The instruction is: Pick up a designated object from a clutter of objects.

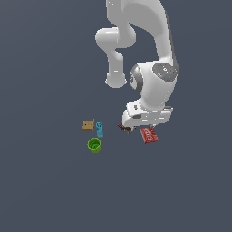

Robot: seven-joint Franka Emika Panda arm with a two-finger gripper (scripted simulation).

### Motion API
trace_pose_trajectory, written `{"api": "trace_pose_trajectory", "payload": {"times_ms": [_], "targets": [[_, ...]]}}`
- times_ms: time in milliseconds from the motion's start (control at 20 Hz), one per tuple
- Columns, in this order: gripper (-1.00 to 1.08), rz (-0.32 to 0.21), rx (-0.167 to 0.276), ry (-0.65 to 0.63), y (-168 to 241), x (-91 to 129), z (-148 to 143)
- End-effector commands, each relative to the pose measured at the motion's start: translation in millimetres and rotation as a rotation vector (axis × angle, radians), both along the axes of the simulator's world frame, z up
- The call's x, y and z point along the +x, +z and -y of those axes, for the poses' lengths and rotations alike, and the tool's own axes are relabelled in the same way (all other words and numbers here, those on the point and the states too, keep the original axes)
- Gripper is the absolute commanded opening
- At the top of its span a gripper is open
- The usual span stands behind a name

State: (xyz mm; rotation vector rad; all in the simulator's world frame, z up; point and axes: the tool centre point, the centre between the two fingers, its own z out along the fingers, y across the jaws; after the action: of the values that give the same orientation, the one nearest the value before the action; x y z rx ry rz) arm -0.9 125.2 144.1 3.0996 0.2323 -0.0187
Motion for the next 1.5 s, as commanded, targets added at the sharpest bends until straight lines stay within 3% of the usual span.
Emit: {"api": "trace_pose_trajectory", "payload": {"times_ms": [0,550,1000,1450], "targets": [[1.00,0.004,0.007,0.009,-22,-5,-17],[1.00,0.009,0.032,0.032,-75,-27,-59],[1.00,0.008,0.033,0.034,-82,-29,-61],[1.00,0.008,0.034,0.034,-120,-30,-62]]}}
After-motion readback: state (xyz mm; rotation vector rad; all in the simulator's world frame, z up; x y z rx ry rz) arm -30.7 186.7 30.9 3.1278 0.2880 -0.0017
